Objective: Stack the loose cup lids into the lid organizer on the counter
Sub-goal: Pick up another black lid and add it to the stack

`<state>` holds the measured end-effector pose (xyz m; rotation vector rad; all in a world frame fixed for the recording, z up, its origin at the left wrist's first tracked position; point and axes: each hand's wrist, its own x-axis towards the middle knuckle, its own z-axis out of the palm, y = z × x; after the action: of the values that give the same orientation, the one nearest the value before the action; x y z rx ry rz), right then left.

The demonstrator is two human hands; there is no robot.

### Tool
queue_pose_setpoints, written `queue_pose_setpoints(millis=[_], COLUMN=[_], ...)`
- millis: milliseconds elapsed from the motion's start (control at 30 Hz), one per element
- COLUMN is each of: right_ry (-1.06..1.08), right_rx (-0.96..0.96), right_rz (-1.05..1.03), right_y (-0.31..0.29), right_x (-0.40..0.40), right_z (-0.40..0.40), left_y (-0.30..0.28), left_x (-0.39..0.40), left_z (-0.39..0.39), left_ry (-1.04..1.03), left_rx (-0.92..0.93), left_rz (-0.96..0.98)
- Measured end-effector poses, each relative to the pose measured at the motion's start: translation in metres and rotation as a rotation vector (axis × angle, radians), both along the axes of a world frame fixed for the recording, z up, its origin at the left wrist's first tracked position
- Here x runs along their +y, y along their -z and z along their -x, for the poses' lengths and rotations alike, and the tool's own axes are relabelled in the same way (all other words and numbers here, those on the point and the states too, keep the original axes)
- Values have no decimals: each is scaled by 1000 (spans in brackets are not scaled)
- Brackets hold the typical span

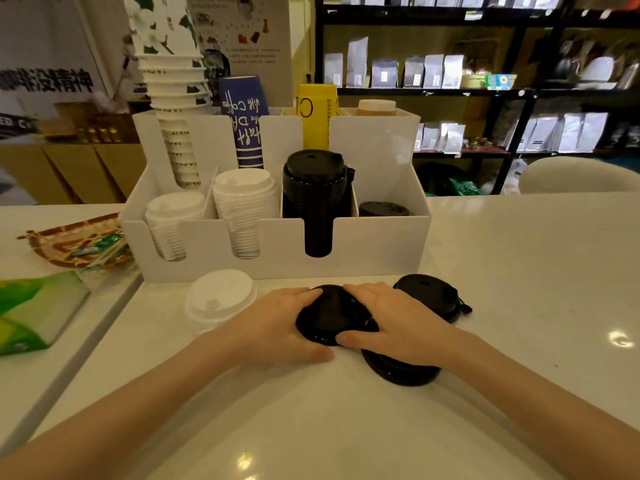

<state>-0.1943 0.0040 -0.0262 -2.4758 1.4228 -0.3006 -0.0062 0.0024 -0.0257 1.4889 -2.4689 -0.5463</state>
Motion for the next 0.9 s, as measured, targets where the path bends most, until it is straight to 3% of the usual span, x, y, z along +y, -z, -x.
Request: queue_pose_setpoints(millis=[467,733,900], right_ry=[50,113,94], right_rx=[-381,-556,-795], right_rz=[-171,69,223], right_y=[-38,-87,-110], right_x=[-15,-42,-57], right_z=[4,9,3], left_y=[-70,-109,-128], left_x=[-16,-41,-56], left_z=[1,-2,-7], left_ry=[6,-37,-83], left_rx=[34,218,547], left_rz=[53,260,213])
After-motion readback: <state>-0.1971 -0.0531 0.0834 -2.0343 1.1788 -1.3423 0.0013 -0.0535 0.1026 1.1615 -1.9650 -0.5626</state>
